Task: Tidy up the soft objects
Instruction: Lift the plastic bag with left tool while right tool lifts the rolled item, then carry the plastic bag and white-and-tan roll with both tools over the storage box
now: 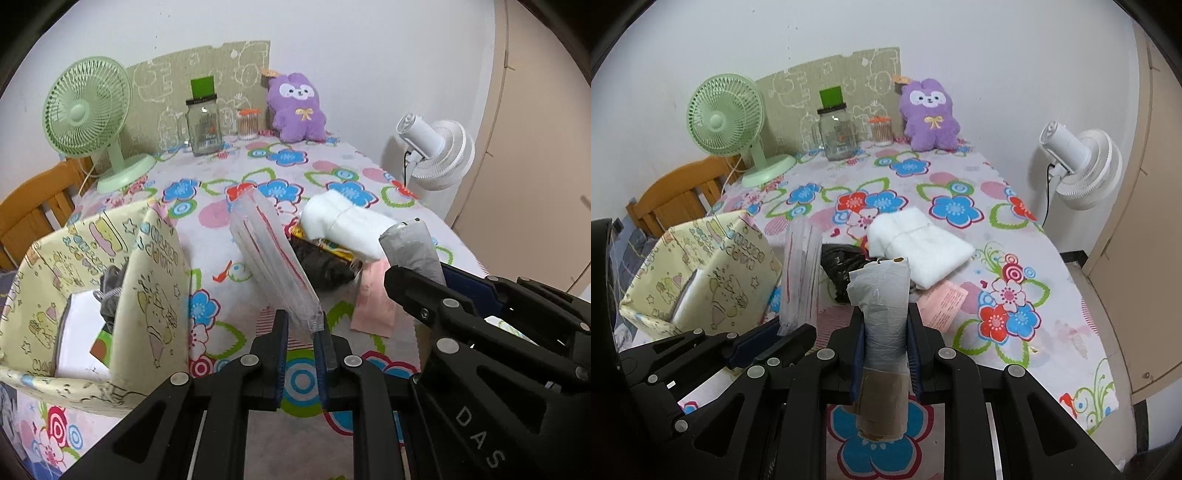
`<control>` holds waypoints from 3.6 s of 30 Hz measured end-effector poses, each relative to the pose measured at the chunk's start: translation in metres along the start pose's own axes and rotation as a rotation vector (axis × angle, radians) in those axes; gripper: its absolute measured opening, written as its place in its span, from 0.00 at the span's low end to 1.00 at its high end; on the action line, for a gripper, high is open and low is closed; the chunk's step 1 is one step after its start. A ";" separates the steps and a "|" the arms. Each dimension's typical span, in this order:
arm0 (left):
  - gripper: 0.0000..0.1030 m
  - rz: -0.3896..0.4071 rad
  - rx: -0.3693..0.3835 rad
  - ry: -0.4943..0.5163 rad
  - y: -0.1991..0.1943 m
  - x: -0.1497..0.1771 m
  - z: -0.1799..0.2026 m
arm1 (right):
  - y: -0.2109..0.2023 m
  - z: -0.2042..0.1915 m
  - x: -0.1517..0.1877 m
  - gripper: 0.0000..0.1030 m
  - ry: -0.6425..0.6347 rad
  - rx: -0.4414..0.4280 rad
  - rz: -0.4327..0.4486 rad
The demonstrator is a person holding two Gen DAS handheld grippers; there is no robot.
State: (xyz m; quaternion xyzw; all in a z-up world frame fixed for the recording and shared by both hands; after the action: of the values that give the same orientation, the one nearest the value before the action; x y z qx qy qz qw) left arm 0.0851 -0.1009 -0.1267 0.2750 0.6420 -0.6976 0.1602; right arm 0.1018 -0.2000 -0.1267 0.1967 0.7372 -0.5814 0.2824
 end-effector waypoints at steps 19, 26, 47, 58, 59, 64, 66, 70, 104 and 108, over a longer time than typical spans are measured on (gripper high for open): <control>0.10 0.105 0.011 0.048 -0.047 -0.011 0.011 | -0.052 -0.004 -0.009 0.23 0.012 0.028 0.102; 0.10 0.133 0.005 0.052 -0.059 -0.017 0.011 | -0.066 -0.007 -0.016 0.23 0.009 0.034 0.131; 0.10 0.173 -0.022 0.030 -0.080 -0.022 -0.014 | -0.076 -0.035 -0.031 0.23 -0.029 0.022 0.160; 0.10 0.201 -0.055 -0.007 -0.093 -0.025 -0.045 | -0.078 -0.065 -0.044 0.23 -0.084 0.000 0.173; 0.10 0.202 -0.058 -0.010 -0.093 -0.025 -0.047 | -0.077 -0.068 -0.045 0.23 -0.088 -0.006 0.172; 0.10 0.200 -0.077 -0.041 -0.095 -0.022 -0.064 | -0.071 -0.085 -0.049 0.23 -0.115 -0.030 0.167; 0.10 0.198 -0.085 -0.056 -0.095 -0.021 -0.071 | -0.069 -0.092 -0.049 0.23 -0.127 -0.038 0.163; 0.10 0.193 -0.100 -0.077 -0.096 -0.018 -0.081 | -0.063 -0.104 -0.051 0.23 -0.148 -0.057 0.152; 0.14 -0.027 -0.215 -0.273 -0.044 0.011 -0.182 | 0.024 -0.193 -0.058 0.22 -0.294 -0.212 -0.034; 0.30 -0.065 -0.225 -0.301 -0.037 0.014 -0.192 | 0.035 -0.201 -0.060 0.22 -0.313 -0.224 -0.061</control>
State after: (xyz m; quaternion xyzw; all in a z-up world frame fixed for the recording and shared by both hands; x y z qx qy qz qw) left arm 0.0869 0.0943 -0.1094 0.1269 0.6933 -0.6594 0.2617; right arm 0.1315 0.0051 -0.0808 0.0487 0.7500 -0.5276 0.3960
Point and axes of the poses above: each gripper's, at about its wrist camera, not at the fingertips, and y roughly the way its jaws point, z to its right, x to its underside, the point moved 1 cm from there along y, roughly the way its jaws point, and after that the axes turned 6 degrees about -z, right-handed, at the moved point
